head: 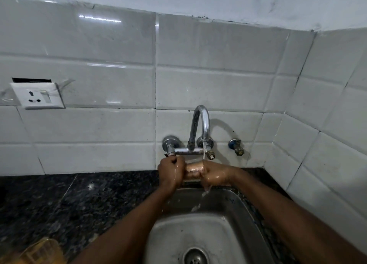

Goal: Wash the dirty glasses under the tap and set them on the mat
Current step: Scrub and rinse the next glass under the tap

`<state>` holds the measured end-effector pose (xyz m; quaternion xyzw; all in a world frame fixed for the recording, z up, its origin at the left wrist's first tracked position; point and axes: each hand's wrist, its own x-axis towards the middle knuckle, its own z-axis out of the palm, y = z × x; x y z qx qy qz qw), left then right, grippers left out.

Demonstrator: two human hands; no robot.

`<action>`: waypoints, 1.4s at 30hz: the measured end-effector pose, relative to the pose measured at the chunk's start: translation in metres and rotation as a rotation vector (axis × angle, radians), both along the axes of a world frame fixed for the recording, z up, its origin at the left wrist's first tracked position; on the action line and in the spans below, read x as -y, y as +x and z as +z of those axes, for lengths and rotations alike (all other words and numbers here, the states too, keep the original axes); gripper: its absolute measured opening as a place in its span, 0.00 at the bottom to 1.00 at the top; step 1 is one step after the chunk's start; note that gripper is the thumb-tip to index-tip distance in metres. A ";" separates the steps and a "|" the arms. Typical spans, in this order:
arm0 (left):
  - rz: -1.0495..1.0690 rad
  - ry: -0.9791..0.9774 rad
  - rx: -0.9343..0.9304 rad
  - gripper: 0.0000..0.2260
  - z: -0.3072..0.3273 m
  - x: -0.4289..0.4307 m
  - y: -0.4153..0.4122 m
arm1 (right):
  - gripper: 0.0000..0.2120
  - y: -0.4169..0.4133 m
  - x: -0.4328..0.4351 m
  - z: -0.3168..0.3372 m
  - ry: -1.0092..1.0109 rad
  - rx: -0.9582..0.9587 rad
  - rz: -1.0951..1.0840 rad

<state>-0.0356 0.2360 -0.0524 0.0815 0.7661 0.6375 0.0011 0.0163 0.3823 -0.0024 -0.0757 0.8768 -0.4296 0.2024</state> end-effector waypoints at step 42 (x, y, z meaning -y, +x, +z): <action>0.189 0.089 -0.375 0.12 0.003 -0.015 0.002 | 0.31 0.010 0.013 -0.014 -0.411 -0.038 -0.165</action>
